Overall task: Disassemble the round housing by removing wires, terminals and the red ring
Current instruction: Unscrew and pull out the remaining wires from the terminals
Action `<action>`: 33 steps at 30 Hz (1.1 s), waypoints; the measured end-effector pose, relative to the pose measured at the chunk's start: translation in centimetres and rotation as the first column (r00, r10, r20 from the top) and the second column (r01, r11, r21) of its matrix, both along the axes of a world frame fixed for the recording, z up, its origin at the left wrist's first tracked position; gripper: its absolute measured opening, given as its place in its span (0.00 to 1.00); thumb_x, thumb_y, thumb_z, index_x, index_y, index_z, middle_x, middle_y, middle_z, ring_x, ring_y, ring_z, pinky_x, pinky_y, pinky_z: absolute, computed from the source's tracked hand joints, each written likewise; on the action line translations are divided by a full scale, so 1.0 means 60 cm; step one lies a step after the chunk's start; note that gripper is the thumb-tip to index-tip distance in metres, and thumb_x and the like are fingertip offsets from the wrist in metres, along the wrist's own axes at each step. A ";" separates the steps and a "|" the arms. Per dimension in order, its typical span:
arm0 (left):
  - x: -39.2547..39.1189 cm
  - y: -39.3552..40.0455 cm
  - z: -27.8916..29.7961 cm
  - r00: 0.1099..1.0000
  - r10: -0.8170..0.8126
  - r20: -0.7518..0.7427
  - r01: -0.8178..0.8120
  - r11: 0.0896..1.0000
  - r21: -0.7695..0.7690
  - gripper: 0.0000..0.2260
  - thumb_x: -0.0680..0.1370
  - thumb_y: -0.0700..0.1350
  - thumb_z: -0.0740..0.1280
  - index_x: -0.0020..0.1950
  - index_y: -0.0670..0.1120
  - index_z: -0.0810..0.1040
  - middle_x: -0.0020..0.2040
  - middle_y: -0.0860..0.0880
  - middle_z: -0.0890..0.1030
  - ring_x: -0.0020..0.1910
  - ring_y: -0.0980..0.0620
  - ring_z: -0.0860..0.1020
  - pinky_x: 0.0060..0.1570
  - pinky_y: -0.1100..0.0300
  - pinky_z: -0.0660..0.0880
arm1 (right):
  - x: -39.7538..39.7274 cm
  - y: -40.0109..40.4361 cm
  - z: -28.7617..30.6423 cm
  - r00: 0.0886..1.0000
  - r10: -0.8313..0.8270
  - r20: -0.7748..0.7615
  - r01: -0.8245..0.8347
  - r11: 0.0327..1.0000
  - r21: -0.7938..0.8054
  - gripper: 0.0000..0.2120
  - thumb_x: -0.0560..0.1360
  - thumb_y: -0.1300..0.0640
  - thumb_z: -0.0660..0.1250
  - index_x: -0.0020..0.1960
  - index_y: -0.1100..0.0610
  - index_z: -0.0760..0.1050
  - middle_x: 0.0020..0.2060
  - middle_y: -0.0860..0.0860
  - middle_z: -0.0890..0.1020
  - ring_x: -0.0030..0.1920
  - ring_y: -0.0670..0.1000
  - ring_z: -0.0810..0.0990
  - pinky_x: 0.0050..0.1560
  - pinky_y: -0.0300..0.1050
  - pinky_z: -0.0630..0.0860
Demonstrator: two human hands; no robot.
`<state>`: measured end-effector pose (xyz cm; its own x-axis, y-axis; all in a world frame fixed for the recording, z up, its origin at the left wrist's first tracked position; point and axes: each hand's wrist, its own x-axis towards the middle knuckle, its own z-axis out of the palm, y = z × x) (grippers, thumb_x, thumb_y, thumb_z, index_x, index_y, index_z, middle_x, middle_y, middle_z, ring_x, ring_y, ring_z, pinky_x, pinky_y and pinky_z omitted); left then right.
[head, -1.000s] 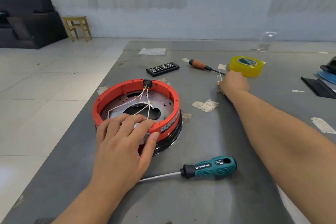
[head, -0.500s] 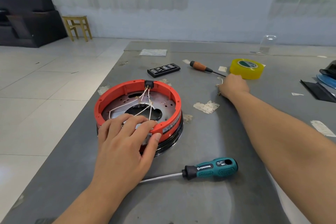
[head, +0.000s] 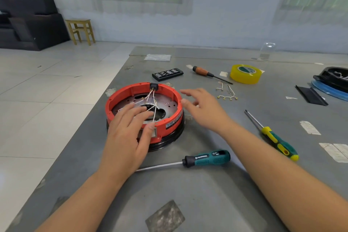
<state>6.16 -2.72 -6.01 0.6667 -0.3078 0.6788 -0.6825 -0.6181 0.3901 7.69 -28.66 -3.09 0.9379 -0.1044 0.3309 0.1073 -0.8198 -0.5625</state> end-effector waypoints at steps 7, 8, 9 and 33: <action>-0.011 0.024 0.001 0.925 0.175 -0.338 -0.248 0.951 -0.187 0.28 0.81 0.58 0.60 0.78 0.48 0.68 0.80 0.43 0.66 0.81 0.41 0.58 0.80 0.41 0.56 | -0.058 0.071 -0.003 0.998 0.023 -0.061 -0.019 0.998 0.060 0.24 0.82 0.38 0.59 0.75 0.43 0.70 0.69 0.48 0.78 0.68 0.51 0.76 0.70 0.49 0.71; -0.010 0.028 0.002 0.910 0.178 -0.375 -0.275 0.936 -0.222 0.29 0.81 0.59 0.61 0.79 0.48 0.66 0.79 0.42 0.67 0.80 0.40 0.61 0.79 0.39 0.58 | -0.061 0.075 -0.001 0.998 0.011 -0.068 -0.004 0.995 0.100 0.26 0.81 0.37 0.60 0.76 0.41 0.67 0.69 0.48 0.78 0.68 0.52 0.77 0.70 0.50 0.72; -0.009 0.030 0.004 0.889 0.182 -0.420 -0.308 0.916 -0.256 0.30 0.83 0.60 0.62 0.81 0.47 0.63 0.79 0.41 0.67 0.79 0.39 0.62 0.78 0.38 0.59 | -0.063 0.078 0.001 0.997 -0.002 -0.081 0.013 0.990 0.144 0.28 0.80 0.36 0.61 0.78 0.40 0.64 0.68 0.48 0.79 0.68 0.52 0.76 0.70 0.51 0.72; -0.012 0.041 0.011 0.703 -0.374 -0.605 -0.340 0.570 -0.748 0.22 0.80 0.56 0.71 0.73 0.58 0.71 0.68 0.53 0.80 0.65 0.52 0.81 0.65 0.47 0.79 | -0.055 0.093 -0.011 0.994 -0.110 -0.003 0.098 0.868 0.486 0.10 0.70 0.46 0.66 0.47 0.46 0.84 0.41 0.42 0.86 0.45 0.43 0.82 0.47 0.41 0.80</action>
